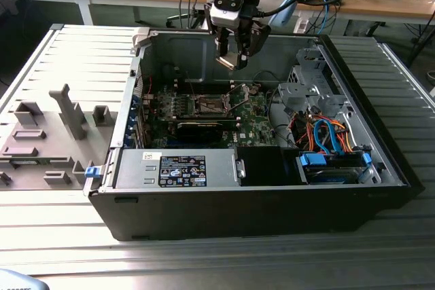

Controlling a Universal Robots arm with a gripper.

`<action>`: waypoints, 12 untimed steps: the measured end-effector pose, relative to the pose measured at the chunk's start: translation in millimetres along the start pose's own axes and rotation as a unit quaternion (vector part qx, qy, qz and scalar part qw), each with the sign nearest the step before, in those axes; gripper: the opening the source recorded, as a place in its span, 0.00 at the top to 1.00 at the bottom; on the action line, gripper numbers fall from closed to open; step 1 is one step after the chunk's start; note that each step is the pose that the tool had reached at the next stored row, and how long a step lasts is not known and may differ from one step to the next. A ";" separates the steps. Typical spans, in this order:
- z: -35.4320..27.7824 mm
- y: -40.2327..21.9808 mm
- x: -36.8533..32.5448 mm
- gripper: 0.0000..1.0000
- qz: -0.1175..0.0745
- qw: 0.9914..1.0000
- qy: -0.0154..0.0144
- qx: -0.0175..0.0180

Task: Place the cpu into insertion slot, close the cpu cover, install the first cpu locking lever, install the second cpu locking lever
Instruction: 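Place the cpu into insertion slot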

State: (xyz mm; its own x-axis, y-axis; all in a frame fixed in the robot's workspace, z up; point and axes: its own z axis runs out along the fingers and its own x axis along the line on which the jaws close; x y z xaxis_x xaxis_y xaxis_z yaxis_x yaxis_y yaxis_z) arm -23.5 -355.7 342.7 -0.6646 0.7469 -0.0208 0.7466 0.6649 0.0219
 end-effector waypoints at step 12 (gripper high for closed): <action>0.0 0.0 0.0 0.45 0.004 1.000 0.000 0.000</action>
State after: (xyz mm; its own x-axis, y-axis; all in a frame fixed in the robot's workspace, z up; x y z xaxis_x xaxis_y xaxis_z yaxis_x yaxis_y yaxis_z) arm -23.5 -355.7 342.7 -0.6589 0.7520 -0.0207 0.7517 0.6592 0.0220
